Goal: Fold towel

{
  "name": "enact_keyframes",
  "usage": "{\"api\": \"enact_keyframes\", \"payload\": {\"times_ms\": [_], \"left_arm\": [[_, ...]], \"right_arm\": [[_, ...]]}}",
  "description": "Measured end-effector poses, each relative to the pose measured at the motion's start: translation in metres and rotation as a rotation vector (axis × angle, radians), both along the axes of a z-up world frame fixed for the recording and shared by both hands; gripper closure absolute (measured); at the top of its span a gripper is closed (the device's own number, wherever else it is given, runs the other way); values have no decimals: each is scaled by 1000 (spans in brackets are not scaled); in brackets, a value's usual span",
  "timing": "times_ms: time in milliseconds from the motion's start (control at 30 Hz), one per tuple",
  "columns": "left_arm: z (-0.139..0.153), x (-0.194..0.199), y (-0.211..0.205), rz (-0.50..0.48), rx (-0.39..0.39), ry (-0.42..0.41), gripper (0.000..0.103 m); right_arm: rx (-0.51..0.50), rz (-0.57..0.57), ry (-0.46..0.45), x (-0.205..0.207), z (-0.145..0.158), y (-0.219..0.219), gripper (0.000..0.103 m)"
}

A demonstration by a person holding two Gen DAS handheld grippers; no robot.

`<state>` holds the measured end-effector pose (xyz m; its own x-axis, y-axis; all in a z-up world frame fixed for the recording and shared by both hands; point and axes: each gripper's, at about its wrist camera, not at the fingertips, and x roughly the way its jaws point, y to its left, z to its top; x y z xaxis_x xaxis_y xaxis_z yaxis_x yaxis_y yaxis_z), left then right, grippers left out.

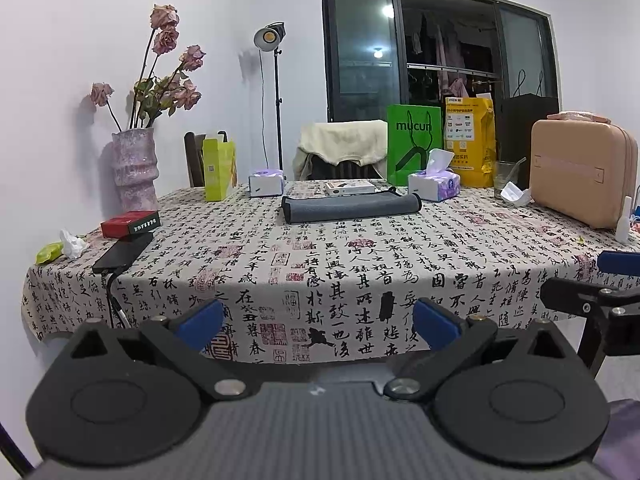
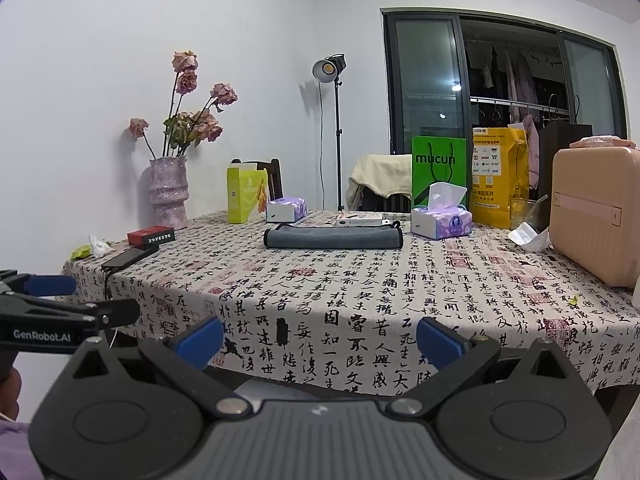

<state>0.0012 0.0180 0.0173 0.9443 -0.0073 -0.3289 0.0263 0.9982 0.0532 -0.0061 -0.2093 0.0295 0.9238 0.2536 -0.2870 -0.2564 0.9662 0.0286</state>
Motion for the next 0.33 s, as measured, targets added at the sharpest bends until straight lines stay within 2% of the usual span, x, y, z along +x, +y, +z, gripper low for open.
{"api": "enact_keyframes", "payload": {"times_ms": [333], "left_arm": [[-2,0,-1,7,0,-4,0]], "right_arm": [[7,6,12,3,-2,1,0]]}}
